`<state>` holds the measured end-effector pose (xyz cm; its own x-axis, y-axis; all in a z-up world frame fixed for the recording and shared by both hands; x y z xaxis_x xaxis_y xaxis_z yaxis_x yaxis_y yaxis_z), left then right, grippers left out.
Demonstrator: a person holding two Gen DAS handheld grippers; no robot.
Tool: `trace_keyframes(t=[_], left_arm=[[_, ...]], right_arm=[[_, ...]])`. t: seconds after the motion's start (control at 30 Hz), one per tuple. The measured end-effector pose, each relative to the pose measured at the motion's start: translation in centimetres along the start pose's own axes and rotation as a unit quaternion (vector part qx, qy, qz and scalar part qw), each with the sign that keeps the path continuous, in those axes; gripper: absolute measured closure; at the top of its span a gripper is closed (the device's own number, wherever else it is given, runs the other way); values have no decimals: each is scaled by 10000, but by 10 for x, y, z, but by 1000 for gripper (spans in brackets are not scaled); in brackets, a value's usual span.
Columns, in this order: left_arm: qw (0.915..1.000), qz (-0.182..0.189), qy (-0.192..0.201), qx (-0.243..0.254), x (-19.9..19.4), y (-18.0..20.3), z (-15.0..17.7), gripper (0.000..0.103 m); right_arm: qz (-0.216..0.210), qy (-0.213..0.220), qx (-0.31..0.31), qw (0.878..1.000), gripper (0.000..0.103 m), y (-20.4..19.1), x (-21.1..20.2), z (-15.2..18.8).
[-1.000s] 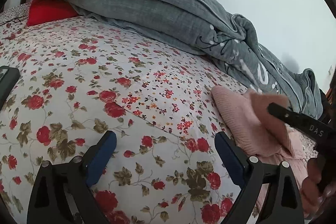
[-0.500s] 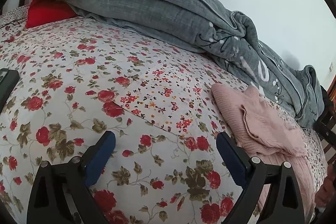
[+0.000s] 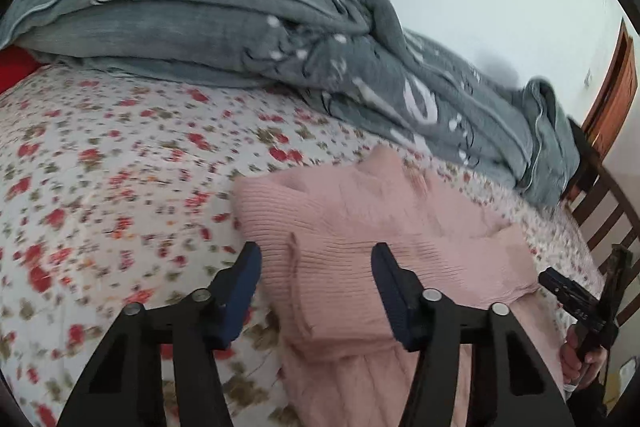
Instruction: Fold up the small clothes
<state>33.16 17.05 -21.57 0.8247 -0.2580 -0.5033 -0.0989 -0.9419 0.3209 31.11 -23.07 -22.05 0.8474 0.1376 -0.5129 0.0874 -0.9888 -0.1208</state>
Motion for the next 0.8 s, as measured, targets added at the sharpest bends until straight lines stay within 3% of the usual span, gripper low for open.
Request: trace_keyframes(t=[0.2, 0.4, 0.47, 0.53, 0.67, 0.73, 0.8], left_arm=[[9994, -87, 66, 325, 13, 7, 8, 59], [9982, -318, -220, 454, 36, 4, 18, 64], [9991, -226, -132, 329, 34, 1, 16, 76], [9999, -12, 81, 76, 24, -2, 9, 97], [9962, 442, 710, -258, -2, 4, -28, 97], [9962, 288, 791, -230, -2, 2, -36, 97], [9985, 44, 521, -135, 13, -5, -21, 97]], right_arm=[[-266, 97, 157, 9995, 38, -3, 1, 9], [-277, 46, 423, 9987, 39, 4, 5, 10], [-267, 21, 447, 9986, 39, 5, 6, 11], [-252, -7, 439, 9987, 40, 5, 8, 12], [-225, -35, 449, 9987, 40, 6, 9, 13], [-208, -70, 455, 9987, 40, 7, 11, 13], [-192, -85, 462, 9987, 40, 8, 11, 14]])
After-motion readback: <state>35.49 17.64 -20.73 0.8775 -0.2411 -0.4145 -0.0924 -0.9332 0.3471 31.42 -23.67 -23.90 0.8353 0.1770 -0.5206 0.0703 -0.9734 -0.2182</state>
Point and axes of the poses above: each gripper's, at about its wrist camera, not at the fingertips, and x roughly the way its jaws point, y to its right, z to its underside, the point moved 8 cm from there along x, roughly the way its jaws point, and after that the axes turned 9 degrees about y, right-handed, at the moved point
